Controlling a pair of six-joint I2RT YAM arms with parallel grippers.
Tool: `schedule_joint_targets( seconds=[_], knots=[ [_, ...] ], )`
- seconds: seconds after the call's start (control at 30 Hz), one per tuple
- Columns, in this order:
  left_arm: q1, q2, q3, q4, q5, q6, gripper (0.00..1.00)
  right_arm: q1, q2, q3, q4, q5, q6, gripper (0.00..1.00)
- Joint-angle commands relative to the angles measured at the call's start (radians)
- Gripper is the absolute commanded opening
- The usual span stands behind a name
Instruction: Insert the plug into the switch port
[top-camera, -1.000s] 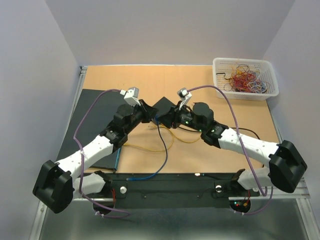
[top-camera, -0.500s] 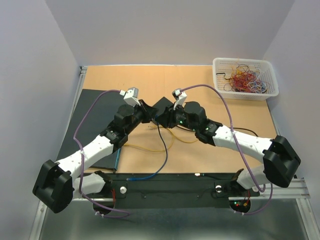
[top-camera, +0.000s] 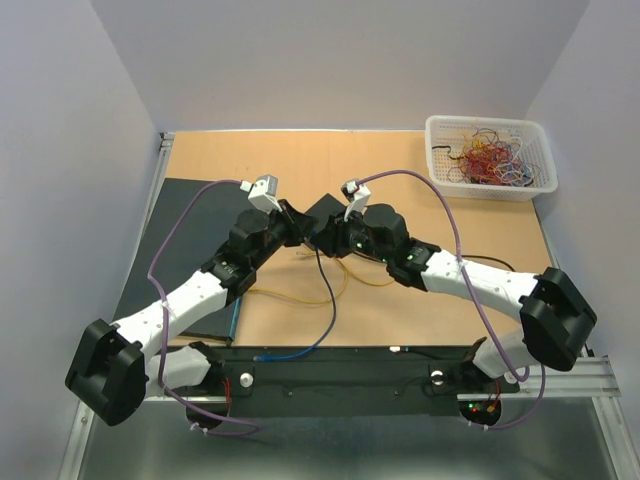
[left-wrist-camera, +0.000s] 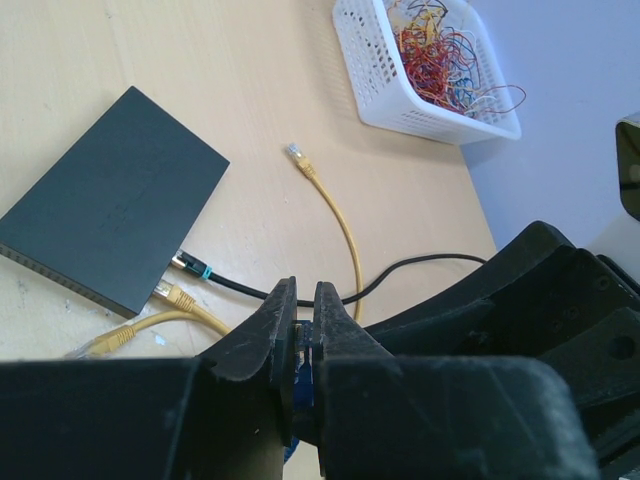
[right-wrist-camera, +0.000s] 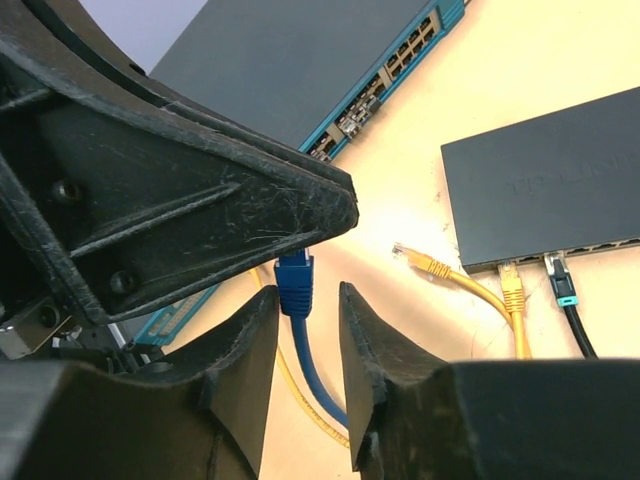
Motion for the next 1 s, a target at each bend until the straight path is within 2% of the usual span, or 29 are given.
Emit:
schedule_joint_targets(
  seconds=[0.0,0.27,0.4,0.57,0.63,0.67,0.8,0.97],
  knots=[
    [-0.005,-0.002,0.047,0.053,-0.004,-0.005,0.00,0.009,0.007,0.054,0.019,0.018,-0.010,0.35],
    [-0.007,0.001,0.042,0.059,-0.001,-0.010,0.00,0.008,0.014,0.054,0.019,0.018,-0.005,0.19],
    [-0.007,-0.002,0.030,0.068,0.000,-0.016,0.00,0.009,0.013,0.050,0.019,0.024,-0.005,0.00],
    [-0.008,-0.005,0.016,0.083,0.002,-0.011,0.00,0.007,-0.004,0.030,0.014,0.047,-0.004,0.00],
    [-0.007,-0.002,0.016,0.082,0.005,-0.007,0.10,0.009,-0.027,0.019,-0.004,0.110,-0.007,0.00],
    [-0.007,-0.001,0.015,0.082,0.003,-0.005,0.21,0.007,-0.036,0.012,-0.010,0.121,-0.011,0.01],
    [-0.008,0.008,0.013,0.083,0.002,0.002,0.43,0.007,-0.085,-0.007,-0.065,0.187,-0.031,0.00],
    [-0.005,0.011,0.016,0.079,-0.014,0.028,0.55,0.009,-0.160,-0.028,-0.196,0.285,-0.074,0.01]
  ],
)
